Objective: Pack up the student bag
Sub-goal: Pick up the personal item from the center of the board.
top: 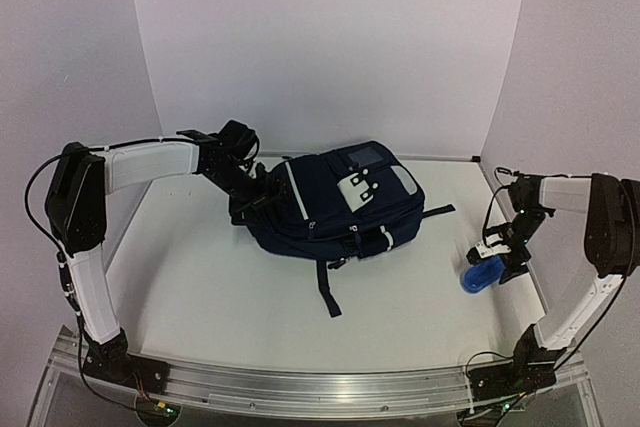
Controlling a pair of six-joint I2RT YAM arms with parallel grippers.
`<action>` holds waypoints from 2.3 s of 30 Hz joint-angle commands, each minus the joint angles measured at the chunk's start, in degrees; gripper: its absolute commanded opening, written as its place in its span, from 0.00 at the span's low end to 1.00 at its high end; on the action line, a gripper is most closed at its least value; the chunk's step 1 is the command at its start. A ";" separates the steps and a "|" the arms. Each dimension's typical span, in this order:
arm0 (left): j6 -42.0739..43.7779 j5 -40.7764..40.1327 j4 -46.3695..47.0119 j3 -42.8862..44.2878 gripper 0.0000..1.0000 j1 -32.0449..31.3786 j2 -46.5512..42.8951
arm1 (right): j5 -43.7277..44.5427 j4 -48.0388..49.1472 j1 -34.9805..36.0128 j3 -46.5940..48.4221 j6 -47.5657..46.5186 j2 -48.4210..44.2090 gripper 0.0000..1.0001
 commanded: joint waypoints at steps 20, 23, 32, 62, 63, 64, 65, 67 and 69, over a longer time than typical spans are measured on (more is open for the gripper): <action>-2.57 7.49 4.93 11.16 0.94 -3.39 0.99 | -20.87 -2.72 8.19 10.78 22.75 -4.74 0.59; -3.39 10.87 5.44 16.52 0.93 -4.79 4.58 | -23.13 -2.53 13.05 15.34 30.38 -5.29 0.58; -9.86 20.64 16.44 24.42 0.92 -7.72 12.62 | -21.18 9.33 26.55 22.42 53.55 -5.70 0.58; -12.89 25.81 30.26 9.57 0.84 -6.52 2.74 | -13.79 16.39 37.35 22.33 59.08 -3.62 0.56; -13.07 26.88 30.40 10.60 0.84 -6.82 3.80 | -13.68 16.55 37.66 22.59 59.29 -3.30 0.56; -13.25 27.87 30.37 11.69 0.84 -7.09 4.91 | -13.59 16.70 37.92 22.89 59.52 -3.04 0.56; -13.38 28.65 30.07 12.56 0.83 -7.31 5.79 | -13.58 16.80 38.22 23.24 59.75 -2.75 0.56; -13.81 29.54 30.53 13.67 0.83 -7.48 7.12 | -13.34 17.19 39.03 23.69 60.02 -2.35 0.56; -14.40 30.20 31.74 14.43 0.81 -7.68 7.98 | -12.94 17.64 39.56 24.01 60.53 -2.06 0.56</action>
